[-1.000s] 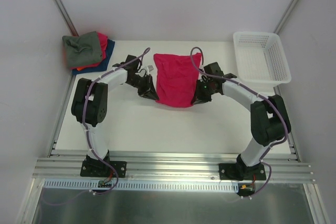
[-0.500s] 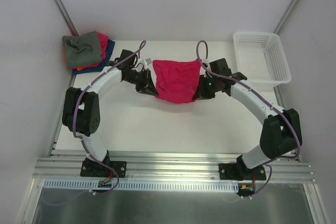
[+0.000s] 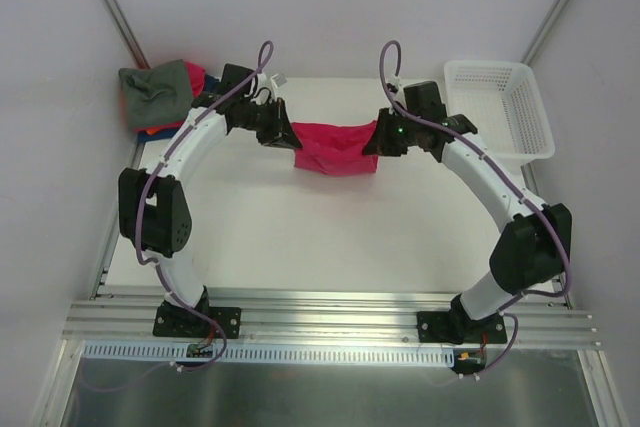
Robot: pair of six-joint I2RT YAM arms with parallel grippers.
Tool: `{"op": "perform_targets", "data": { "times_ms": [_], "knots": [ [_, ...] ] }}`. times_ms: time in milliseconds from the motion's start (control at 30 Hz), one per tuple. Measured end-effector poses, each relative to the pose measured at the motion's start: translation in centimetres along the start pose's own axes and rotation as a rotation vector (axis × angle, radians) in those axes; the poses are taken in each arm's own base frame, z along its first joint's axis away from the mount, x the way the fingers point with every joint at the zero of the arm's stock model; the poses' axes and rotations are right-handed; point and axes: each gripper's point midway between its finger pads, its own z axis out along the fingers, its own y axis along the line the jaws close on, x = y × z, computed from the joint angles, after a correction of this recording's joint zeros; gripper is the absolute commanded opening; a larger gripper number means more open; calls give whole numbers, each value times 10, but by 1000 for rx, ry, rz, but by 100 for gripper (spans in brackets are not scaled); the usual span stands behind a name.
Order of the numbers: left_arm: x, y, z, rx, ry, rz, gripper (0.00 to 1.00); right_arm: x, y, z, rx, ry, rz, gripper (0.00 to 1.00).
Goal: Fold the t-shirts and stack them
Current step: Fold the long partially folded tshirt into a neat square
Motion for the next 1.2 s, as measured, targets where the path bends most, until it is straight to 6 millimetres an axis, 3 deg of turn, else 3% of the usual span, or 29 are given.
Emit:
{"op": "perform_targets", "data": {
  "times_ms": [167,467,800,1200],
  "knots": [
    [-36,20,11,-44,-43,34,0,-22,-21,25,27,-7,30,1],
    [-76,68,36,-122,-67,39,0,-51,-67,71,81,-1,76,1],
    [-123,95,70,-129,-117,100,0,-96,-83,111,75,-65,58,1],
    [-125,147,116,-156,-95,71,0,-87,-126,163,109,-24,97,1]
  ]
}}
